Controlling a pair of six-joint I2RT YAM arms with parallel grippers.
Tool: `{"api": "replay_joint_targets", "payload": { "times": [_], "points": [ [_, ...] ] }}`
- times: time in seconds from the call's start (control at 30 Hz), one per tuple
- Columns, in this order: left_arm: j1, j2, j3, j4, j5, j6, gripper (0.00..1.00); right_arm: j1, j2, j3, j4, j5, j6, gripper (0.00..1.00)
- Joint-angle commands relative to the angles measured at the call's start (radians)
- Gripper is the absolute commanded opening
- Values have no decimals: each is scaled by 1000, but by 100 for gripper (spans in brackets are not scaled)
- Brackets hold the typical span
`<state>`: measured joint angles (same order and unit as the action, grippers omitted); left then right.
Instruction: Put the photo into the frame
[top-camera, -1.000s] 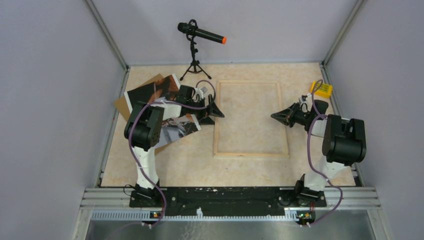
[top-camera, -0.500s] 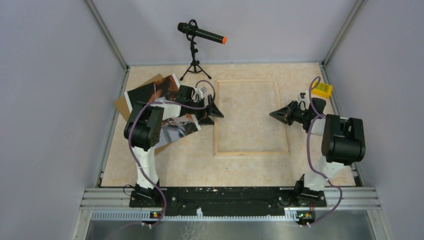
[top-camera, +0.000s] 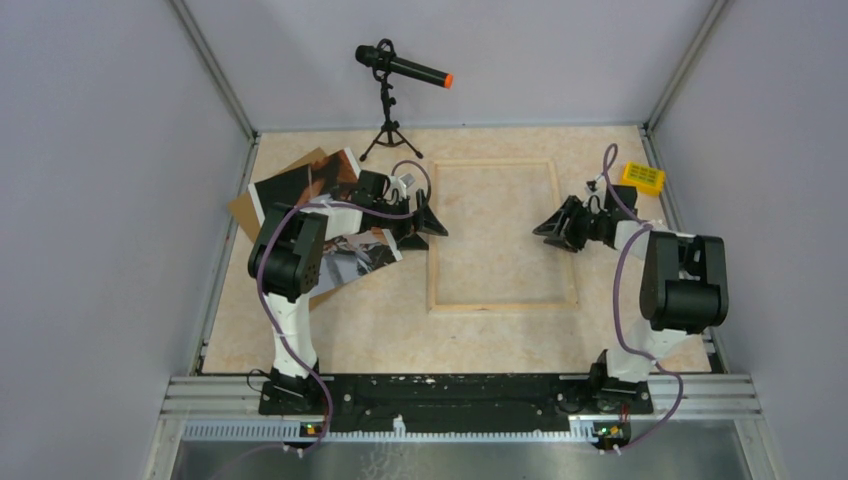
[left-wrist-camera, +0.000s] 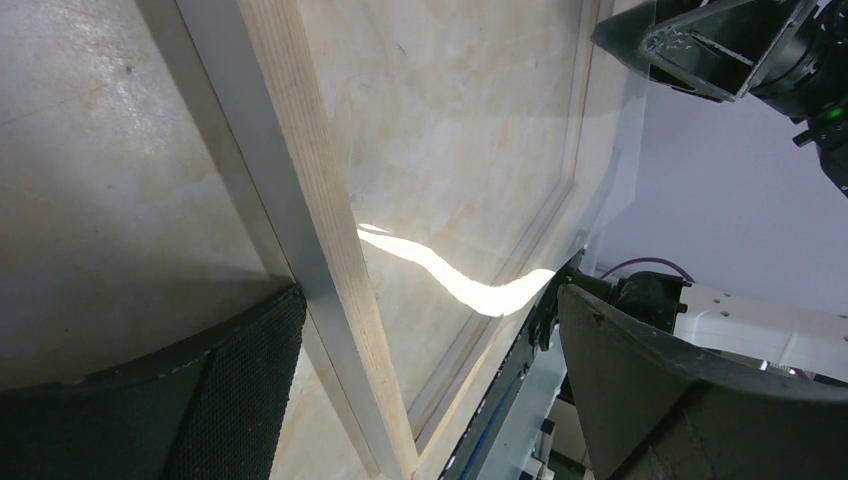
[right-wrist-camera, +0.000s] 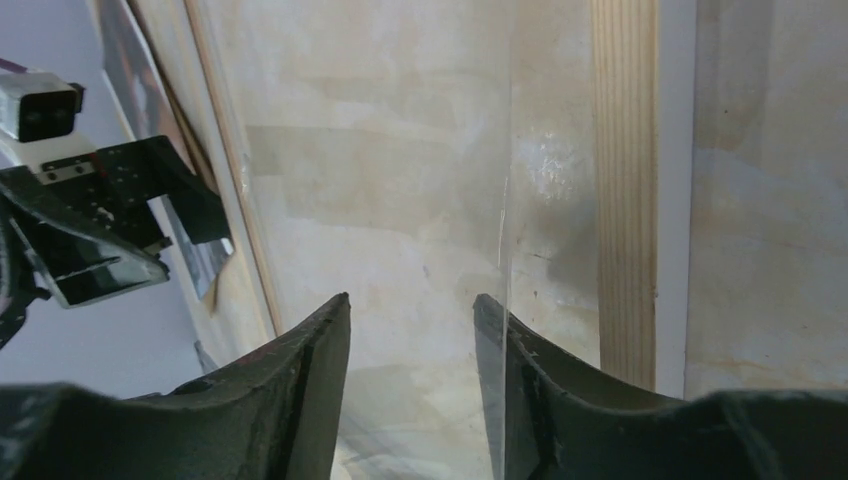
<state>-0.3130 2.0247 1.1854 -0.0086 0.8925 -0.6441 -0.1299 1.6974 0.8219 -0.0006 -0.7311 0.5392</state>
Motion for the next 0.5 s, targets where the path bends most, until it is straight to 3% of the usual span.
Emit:
{"api": "replay_joint_targets", "payload": {
  "times": [0.0,0.3,0.47],
  "points": [
    [-5,-31,20,-19,-18,27,99,42,-51,83,-171,129,-109,52],
    [-6,-49,17,-24,-22,28,99,100,-87,146,-311,295,-175,70],
    [-6,-60,16,-28,-23,29,99,123,-132,182,-397,389,-199,75]
  ]
}}
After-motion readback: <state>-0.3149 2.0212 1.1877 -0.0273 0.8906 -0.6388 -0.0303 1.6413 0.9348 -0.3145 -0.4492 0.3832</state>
